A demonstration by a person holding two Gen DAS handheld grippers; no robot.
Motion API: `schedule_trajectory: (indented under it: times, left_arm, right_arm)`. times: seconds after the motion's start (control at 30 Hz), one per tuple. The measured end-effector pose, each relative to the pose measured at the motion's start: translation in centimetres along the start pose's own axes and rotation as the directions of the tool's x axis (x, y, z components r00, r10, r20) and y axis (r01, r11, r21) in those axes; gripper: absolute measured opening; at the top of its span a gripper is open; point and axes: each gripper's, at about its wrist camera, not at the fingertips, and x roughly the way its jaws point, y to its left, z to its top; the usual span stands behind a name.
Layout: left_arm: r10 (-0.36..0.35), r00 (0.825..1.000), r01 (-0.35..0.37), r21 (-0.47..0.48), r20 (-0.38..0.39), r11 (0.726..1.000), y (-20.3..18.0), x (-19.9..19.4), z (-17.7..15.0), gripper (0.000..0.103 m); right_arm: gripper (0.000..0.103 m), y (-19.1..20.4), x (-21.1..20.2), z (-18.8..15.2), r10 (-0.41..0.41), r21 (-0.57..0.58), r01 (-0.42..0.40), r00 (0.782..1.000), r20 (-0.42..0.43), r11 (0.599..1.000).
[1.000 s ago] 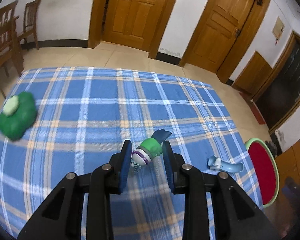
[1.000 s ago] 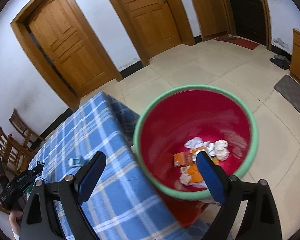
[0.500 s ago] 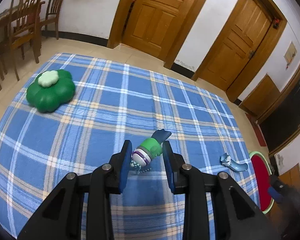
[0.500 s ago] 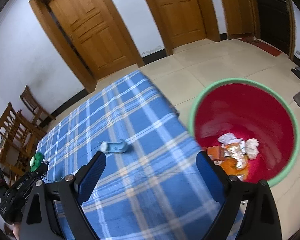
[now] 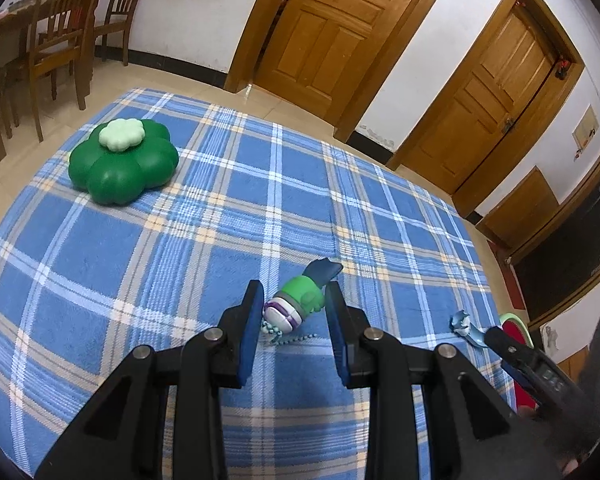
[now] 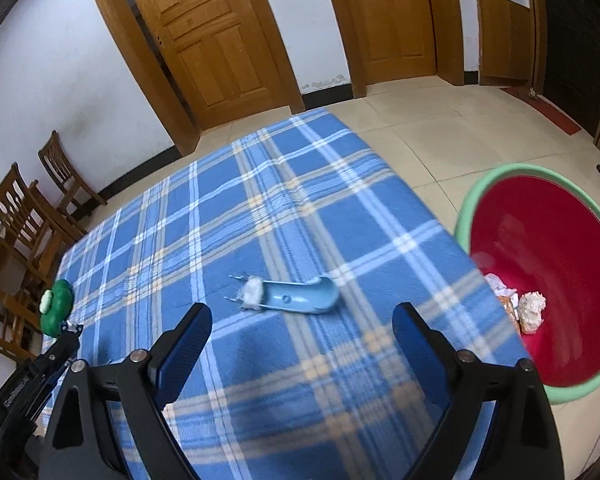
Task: Collect trash
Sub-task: 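Grasp the light blue plastic piece with the right tool while the left tool holds the figure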
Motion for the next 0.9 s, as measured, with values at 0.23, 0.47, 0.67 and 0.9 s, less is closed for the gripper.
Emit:
schedule_trajectory:
  times: [0.23, 0.47, 0.67, 0.9]
  left_arm:
    - [-0.015, 1.0, 0.015, -0.01, -0.001, 1.0, 0.4, 0.3, -0.2, 0.031]
    - [-0.025, 1.0, 0.025, -0.013, -0.008, 1.0, 0.5, 0.7, -0.3, 0.031]
    - [-0.03, 0.999, 0.03, -0.01, -0.011, 1.0, 0.4, 0.8, -0.4, 0.031]
    - [-0.034, 0.999, 0.034, 0.004, -0.011, 0.999, -0.2, 0.4, -0.7, 0.031]
  right_arm:
    - [0.093, 1.8, 2.2, 0.0, -0.038, -0.05, 0.037, 0.999, -0.014, 0.998]
    - [0.091, 3.1, 3.2, 0.1, -0.096, -0.099, 0.096, 0.995, 0.009, 0.99]
    - [0.075, 3.7, 3.5, 0.1, -0.157, -0.164, 0.16, 0.987, 0.033, 0.973]
    - [0.074, 2.6, 2.7, 0.1, -0.109, -0.126, 0.11, 0.994, 0.014, 0.986]
